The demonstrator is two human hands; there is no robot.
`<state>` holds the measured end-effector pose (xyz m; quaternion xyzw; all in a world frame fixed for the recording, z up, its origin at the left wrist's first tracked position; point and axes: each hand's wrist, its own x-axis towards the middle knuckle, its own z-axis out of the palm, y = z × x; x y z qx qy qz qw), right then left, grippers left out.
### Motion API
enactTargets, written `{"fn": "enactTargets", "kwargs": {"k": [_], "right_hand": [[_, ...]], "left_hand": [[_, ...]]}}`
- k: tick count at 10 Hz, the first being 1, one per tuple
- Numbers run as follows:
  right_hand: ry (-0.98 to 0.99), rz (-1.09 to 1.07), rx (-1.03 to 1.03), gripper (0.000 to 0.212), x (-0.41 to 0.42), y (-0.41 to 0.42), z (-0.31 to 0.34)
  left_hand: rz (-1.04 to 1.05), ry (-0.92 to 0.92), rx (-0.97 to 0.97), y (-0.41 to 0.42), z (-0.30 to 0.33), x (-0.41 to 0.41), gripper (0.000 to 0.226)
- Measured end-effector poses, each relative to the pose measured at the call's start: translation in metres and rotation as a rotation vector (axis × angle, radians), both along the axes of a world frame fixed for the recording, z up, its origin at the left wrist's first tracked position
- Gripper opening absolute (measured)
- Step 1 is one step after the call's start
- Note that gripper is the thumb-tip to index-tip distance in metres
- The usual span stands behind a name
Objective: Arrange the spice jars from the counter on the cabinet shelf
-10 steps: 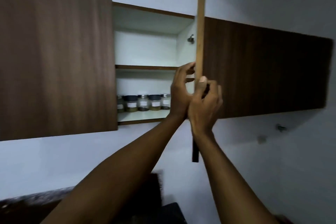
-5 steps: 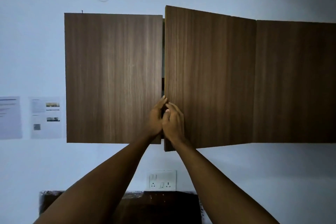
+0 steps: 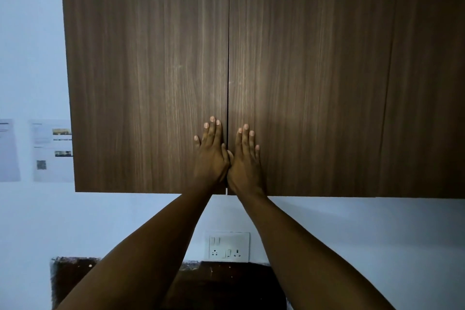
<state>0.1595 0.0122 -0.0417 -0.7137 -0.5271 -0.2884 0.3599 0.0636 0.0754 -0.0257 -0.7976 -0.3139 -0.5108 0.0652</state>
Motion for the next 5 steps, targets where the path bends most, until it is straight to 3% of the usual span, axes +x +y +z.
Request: {"fn": "enactTargets", "kwargs": {"k": [2, 4, 5], "right_hand": [[0.041, 0.056, -0.157, 0.071, -0.002, -0.021, 0.020], [-0.132, -0.132, 0.102, 0.075, -0.013, -0.079, 0.062], [-0.154, -0.150, 0.160, 0.079, -0.025, -0.105, 0.073]], "left_hand": [[-0.009, 0.076, -0.127, -0.015, 0.018, -0.009, 0.067], [0.252, 0.084, 0.200, -0.074, 0.049, -0.028, 0.072], [0.308, 0.062, 0.268, -0.098, 0.063, -0.038, 0.073]]}}
